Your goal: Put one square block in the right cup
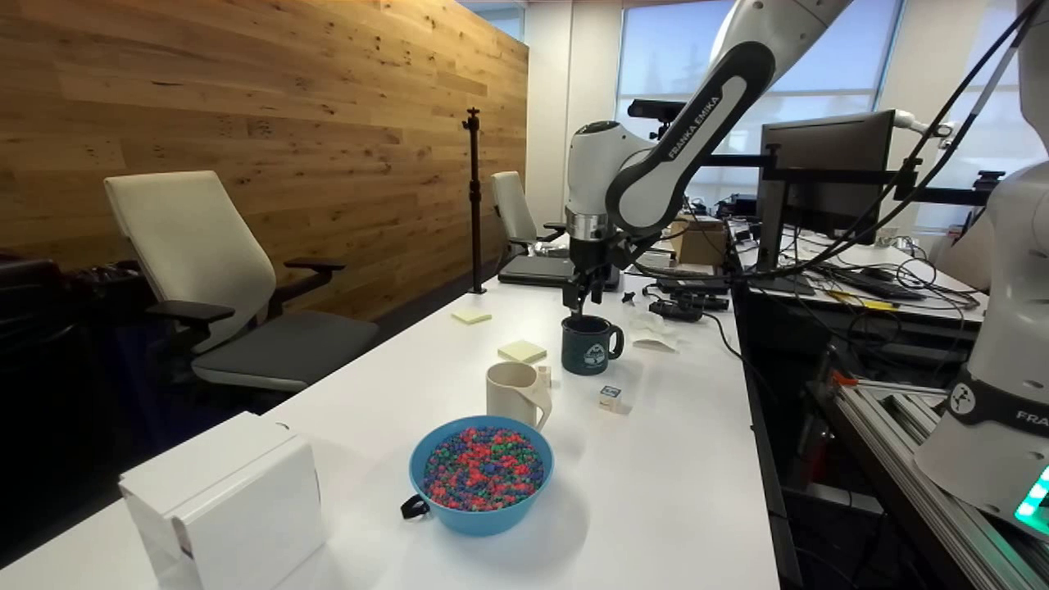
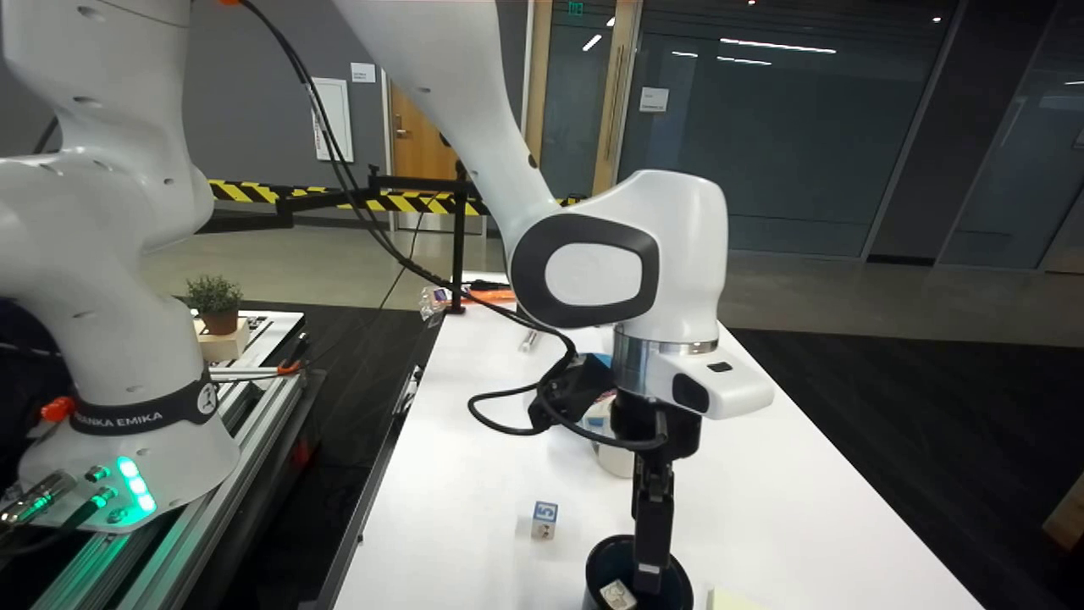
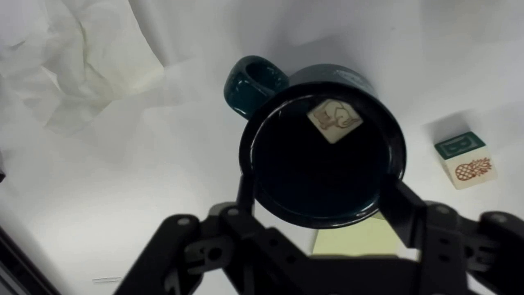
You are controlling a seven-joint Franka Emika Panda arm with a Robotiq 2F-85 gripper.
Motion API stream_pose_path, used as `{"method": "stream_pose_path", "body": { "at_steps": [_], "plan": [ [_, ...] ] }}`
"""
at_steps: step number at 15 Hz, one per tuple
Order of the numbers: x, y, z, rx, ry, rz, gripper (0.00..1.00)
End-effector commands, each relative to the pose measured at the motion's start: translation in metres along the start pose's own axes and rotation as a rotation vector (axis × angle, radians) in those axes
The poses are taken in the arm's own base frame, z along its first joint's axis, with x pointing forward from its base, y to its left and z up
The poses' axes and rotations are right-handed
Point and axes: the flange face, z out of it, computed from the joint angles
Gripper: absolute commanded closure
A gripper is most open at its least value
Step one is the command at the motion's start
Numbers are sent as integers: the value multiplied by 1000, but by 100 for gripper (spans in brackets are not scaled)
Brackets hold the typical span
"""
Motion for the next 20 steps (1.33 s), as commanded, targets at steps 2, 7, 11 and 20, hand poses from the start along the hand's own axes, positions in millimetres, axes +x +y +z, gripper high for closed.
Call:
{"method": "stream_pose_path", "body": {
  "at_steps": [2, 7, 11, 20],
  "plan": [
    [6, 2, -2, 9, 3, 16, 0],
    [1, 2, -7, 17, -3, 17, 0],
    [-11, -13, -17, 42, -54, -4, 0],
    [-48, -93, -67, 62, -137, -126, 0]
  ]
}}
